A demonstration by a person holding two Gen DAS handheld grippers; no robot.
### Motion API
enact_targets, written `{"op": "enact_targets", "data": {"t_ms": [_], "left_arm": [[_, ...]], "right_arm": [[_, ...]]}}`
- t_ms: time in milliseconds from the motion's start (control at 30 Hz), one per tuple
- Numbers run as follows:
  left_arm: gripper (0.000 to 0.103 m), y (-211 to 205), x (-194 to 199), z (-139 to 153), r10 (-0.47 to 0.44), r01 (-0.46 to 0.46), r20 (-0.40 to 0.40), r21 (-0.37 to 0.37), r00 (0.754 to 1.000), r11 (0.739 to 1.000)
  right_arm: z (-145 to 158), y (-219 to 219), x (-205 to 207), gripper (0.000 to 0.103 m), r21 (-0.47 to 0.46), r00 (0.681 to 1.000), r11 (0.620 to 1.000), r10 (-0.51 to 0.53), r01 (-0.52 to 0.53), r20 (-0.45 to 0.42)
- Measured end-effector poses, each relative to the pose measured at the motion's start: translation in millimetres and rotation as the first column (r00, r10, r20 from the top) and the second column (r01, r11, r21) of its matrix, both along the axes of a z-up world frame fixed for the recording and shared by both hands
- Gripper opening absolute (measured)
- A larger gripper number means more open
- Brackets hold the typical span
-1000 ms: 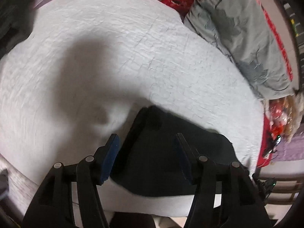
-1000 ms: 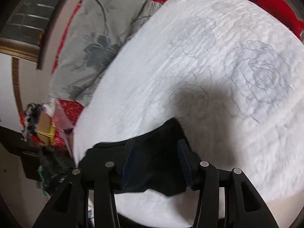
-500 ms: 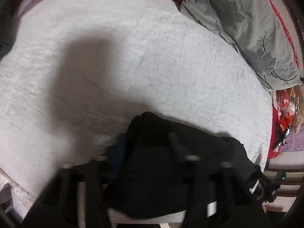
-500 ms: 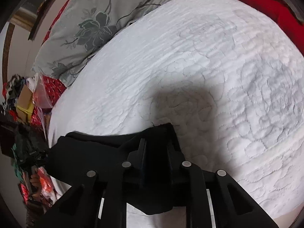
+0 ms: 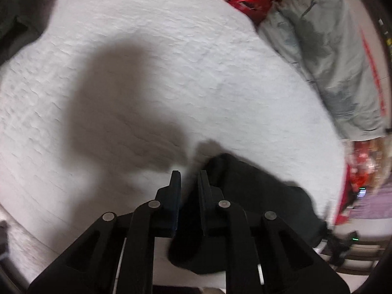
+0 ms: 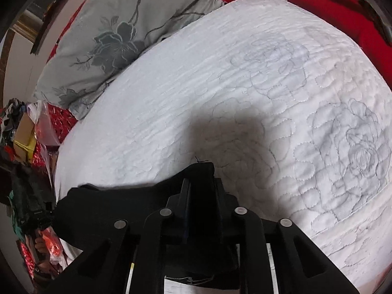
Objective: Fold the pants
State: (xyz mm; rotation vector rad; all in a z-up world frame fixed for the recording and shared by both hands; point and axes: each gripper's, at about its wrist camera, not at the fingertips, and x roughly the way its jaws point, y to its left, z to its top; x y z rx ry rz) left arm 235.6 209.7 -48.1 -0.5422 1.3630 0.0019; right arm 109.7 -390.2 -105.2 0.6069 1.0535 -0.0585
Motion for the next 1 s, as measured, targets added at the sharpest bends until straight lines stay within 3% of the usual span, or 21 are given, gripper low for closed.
{"op": "enact_targets", "data": {"t_ms": [33, 100, 133, 200, 300, 367, 433, 500, 600, 667, 700, 900, 1000], "left_arm": [[0.018, -1.2, -0.9, 3.6, -0.01, 0.01, 0.006, -0.023, 1.0, 1.0], [0.052, -10.5, -1.4, 10.3, -0.05, 0.05, 0.005, 0.0, 0.999, 0.999], [0.058, -14.0, -2.5, 11.1, -0.066, 0.066, 0.006, 0.014, 0.998, 0.998], [0.059, -20.8, -5.1, 11.4, -0.093, 0.093, 0.013, 0.01, 0.996, 0.996], [0.059, -27.8, -7.1, 5.4, -0.13, 0.13, -0.002, -0.064, 0.992, 0.989], [0.059, -34.7, -6.3, 2.0, -0.154, 0.153, -0.022, -0.023, 0.988, 0.988], [0.054, -42.7, -6.3, 2.4, -0.174, 0.175, -0.019, 0.064, 0.985, 0.983], [0.023, -48.4, -7.0, 3.1, -0.18, 0.181, -0.018, 0.125, 0.983, 0.975], [0.017, -50.7, -5.7, 8.8, -0.164, 0.162, 0.001, 0.157, 0.986, 0.974], [0.014, -48.8, -2.7, 18.9, -0.158, 0.144, 0.047, 0.222, 0.986, 0.964], [0.004, -47.8, -0.7, 19.5, -0.152, 0.134, 0.049, 0.27, 0.987, 0.954], [0.004, -40.1, -2.0, -5.7, -0.101, 0.114, -0.056, 0.339, 0.993, 0.934], [0.004, -21.1, -9.5, -1.2, -0.009, 0.018, -0.046, 0.214, 0.999, 0.977]], "right_arm": [[1.3, 1.1, -0.4, 0.02, -0.004, 1.0, 1.0, 0.002, -0.002, -0.001], [3.7, 3.8, -1.9, 0.02, -0.013, 1.0, 1.0, 0.007, -0.007, -0.004], [4.3, 3.7, -3.6, 0.02, -0.013, 1.0, 1.0, 0.006, -0.006, -0.003], [5.5, 3.9, -6.2, 0.02, -0.004, 1.0, 1.0, 0.001, -0.001, 0.001], [5.9, 1.1, -11.7, 0.02, 0.0, 1.0, 1.0, 0.0, 0.0, 0.0], [6.3, 0.2, -13.6, 0.02, 0.001, 1.0, 1.0, 0.001, -0.001, -0.002], [6.6, 0.1, -14.5, 0.02, -0.001, 1.0, 1.0, 0.001, -0.001, -0.002], [6.7, 1.3, -13.5, 0.02, -0.006, 1.0, 1.0, 0.005, -0.005, 0.001], [7.4, 4.4, -10.0, 0.014, -0.024, 1.0, 0.999, 0.024, -0.024, -0.005], [15.4, 2.7, -10.0, 0.013, -0.005, 0.999, 1.0, 0.017, -0.017, 0.033], [19.3, 1.7, -8.5, 0.013, -0.007, 0.999, 1.0, 0.015, -0.015, 0.049], [1.0, -4.6, -3.5, 0.02, 0.013, 0.999, 1.0, -0.008, 0.008, -0.037], [3.6, -17.2, -15.9, 0.024, 0.088, 0.998, 0.994, -0.066, 0.067, -0.006]]}}
